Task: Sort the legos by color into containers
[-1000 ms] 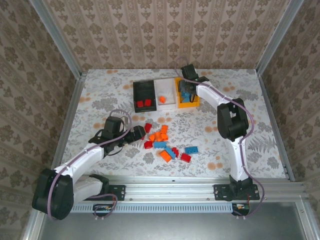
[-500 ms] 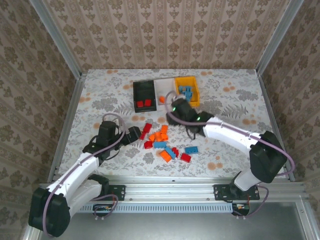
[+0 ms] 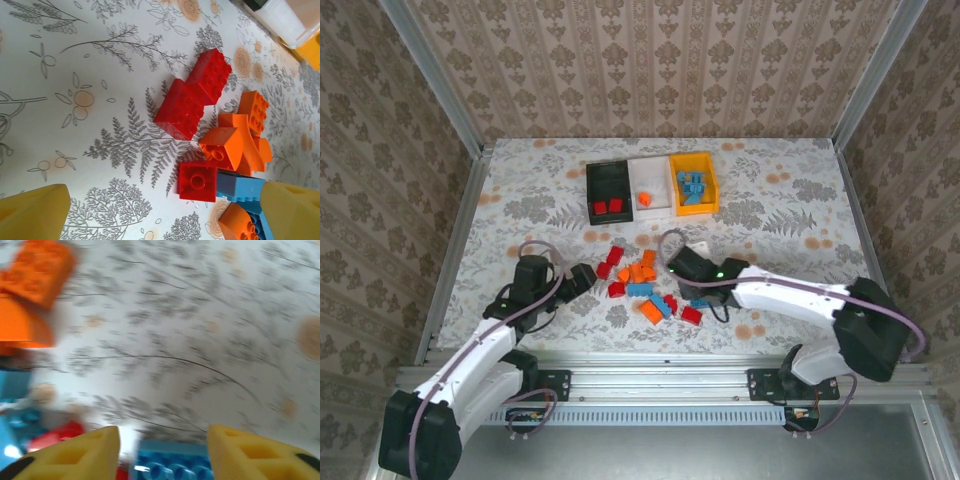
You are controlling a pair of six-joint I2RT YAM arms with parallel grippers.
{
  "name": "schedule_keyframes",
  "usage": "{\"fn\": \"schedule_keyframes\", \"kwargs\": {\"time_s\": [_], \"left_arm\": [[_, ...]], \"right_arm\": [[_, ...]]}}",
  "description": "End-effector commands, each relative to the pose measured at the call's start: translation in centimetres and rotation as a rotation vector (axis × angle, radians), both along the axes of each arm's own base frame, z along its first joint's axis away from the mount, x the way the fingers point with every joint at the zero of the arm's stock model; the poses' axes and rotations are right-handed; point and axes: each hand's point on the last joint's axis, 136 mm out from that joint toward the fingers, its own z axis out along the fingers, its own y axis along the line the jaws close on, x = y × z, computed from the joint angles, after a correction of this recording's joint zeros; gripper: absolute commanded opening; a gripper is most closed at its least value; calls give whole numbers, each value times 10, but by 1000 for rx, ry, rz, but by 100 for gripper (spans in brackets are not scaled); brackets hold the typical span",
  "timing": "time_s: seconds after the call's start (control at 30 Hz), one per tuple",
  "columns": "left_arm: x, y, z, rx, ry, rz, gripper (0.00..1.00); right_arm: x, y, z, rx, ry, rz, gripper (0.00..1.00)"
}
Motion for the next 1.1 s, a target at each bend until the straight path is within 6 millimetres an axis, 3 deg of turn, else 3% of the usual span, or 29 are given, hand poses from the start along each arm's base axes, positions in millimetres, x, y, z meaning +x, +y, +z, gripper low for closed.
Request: {"fn": "schedule_keyframes", "kwargs": {"time_s": [0.0, 0.2, 0.4, 0.53, 0.77, 1.07], "left_arm": [[2, -24, 17, -50, -57, -76, 100], [4, -42, 15, -9, -41, -136, 100], [5, -53, 3, -18, 9, -155, 100], [3, -53, 1, -7, 23, -165, 100], [0, -45, 6, 15, -1, -142, 100], [0, -39, 12, 33, -28, -132, 100]], "right_arm": [[-26, -42, -6, 41, 34, -208, 57], [-59, -35, -28, 271, 163, -289, 65], [-60, -11, -40, 413, 207, -296, 68], [-49, 7, -38, 465, 194, -263, 70], [-26, 12, -48, 528, 196, -292, 72], [26, 18, -36, 467, 116, -243, 71]]}}
